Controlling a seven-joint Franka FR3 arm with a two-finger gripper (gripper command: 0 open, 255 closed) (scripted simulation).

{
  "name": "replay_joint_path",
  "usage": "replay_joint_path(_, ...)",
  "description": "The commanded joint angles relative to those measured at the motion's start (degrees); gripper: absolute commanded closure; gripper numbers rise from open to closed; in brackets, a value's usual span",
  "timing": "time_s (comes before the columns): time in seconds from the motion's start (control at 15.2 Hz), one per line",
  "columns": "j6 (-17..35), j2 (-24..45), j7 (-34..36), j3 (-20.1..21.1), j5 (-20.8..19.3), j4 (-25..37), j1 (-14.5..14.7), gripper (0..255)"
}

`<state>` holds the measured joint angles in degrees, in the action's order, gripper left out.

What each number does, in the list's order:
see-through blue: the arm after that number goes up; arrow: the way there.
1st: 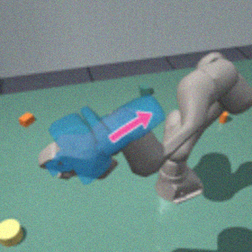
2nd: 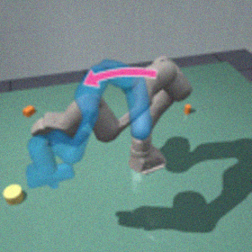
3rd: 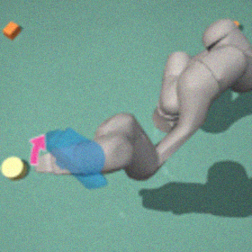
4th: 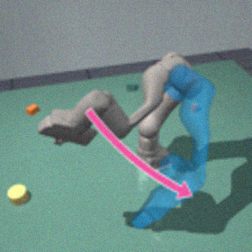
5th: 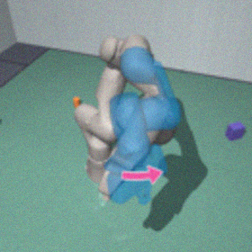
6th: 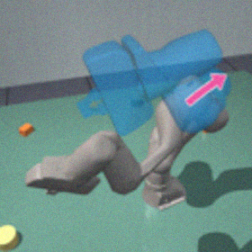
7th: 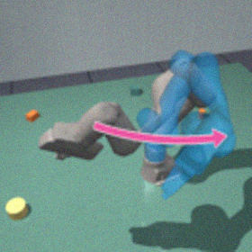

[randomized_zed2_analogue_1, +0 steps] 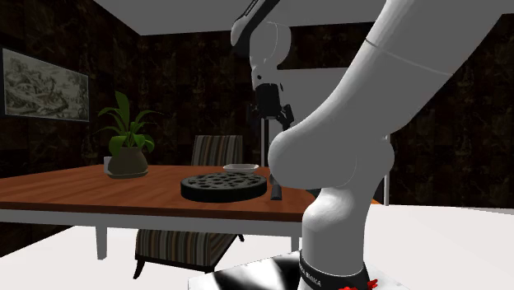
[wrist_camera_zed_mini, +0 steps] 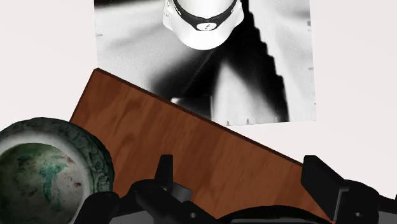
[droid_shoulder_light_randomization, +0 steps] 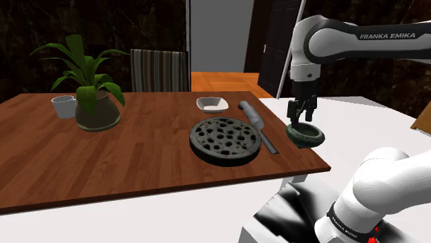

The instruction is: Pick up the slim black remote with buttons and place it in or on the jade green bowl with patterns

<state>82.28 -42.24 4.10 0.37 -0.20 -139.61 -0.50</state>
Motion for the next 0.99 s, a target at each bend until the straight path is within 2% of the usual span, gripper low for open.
replay_joint_path(0.0,0.00,0.00,0.00,0.00,0.00,0.00,0.00,0)
replay_joint_path(0.46,13.99,11.14,3.22,-2.60,0.41,-1.81,-3.29,0)
replay_joint_path(0.92,26.67,24.44,5.44,-5.54,1.81,-0.13,-5.98,0)
